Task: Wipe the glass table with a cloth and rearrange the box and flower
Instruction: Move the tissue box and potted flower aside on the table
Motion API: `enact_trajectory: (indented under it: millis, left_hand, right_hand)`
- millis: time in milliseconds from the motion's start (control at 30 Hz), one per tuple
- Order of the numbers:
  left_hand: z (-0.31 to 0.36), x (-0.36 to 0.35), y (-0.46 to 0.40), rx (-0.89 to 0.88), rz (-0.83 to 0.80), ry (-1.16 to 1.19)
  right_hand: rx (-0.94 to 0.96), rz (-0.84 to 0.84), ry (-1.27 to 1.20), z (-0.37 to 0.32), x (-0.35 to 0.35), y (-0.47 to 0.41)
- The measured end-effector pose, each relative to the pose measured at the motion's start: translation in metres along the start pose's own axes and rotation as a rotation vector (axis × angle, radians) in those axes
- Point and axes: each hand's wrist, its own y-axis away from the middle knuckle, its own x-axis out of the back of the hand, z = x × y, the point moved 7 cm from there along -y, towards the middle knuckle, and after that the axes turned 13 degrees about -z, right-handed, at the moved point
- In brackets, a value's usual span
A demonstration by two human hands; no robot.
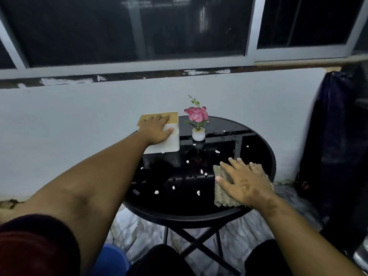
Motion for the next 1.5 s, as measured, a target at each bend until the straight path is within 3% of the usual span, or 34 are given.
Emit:
enact_trajectory:
  millis: [267,467,800,1500]
  left_hand:
    - [-0.002,-0.003,-0.008,-0.017,0.046,-0.025]
    - [-0.005,-0.005,-0.012,-0.015,0.119,-0.037]
    - [-0.007,-0.010,-0.015,-0.012,0.210,-0.030]
    - [-0.003,-0.007,-0.007,0.007,0.204,-0.010]
  right_hand:
    - [0.091,0.008,-0.092,0.003,0.013,-0.015]
    - [0.343,0.019,-0.222,-0.006,0.063,-0.100]
    - [0.443,-0.041,-0.226,-0.015,0.063,-0.214]
    - [0.562,0.081,-0.219,-0.024,0.071,-0.224]
